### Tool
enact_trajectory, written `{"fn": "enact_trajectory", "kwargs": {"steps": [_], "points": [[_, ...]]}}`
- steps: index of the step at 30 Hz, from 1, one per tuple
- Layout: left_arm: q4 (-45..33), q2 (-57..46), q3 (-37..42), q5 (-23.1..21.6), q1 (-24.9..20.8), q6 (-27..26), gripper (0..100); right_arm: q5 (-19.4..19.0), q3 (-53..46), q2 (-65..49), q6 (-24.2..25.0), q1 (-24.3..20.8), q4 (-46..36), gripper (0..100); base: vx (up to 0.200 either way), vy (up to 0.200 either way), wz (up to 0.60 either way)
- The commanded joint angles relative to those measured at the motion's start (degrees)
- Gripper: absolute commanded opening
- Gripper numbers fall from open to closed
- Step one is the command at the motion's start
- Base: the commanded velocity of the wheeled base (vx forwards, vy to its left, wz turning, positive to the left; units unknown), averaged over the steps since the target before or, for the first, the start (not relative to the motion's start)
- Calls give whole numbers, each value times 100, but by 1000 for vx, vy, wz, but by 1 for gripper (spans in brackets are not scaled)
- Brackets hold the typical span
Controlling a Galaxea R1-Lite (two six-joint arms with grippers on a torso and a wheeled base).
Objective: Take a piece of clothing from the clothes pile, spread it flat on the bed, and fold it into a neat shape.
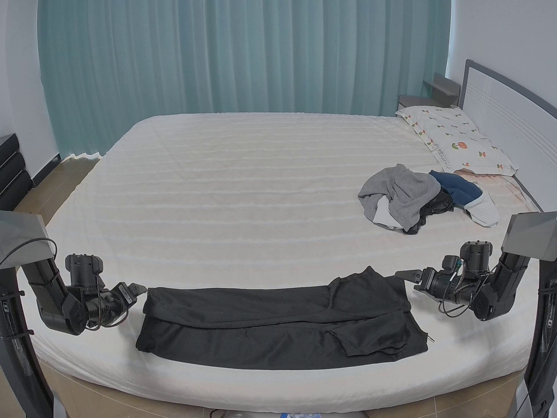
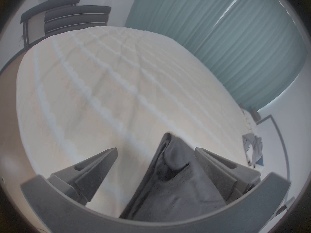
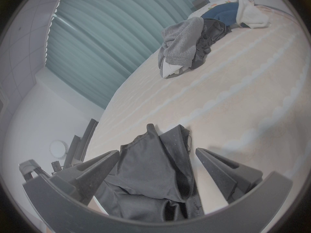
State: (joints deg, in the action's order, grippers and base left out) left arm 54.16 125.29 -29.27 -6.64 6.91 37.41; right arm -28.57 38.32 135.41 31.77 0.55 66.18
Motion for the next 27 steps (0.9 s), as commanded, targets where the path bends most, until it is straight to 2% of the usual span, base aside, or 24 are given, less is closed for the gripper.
{"fn": "enact_trajectory", "kwargs": {"steps": [1,8,24,25,27], "points": [[-29,127,-554,-30,-146,267,100,45,317,152,198,-37,-44,100,0,0,0],[-345,364,-1046,-30,-199,346,100,63,607,249,207,-72,-281,100,0,0,0],[-283,935,-1397,58,-568,319,100,71,800,442,207,-81,-448,100,0,0,0],[-283,927,-1397,58,-568,319,0,71,800,442,207,-81,-448,100,0,0,0],[-283,927,-1388,58,-568,328,0,71,792,451,216,-90,-457,100,0,0,0]]}}
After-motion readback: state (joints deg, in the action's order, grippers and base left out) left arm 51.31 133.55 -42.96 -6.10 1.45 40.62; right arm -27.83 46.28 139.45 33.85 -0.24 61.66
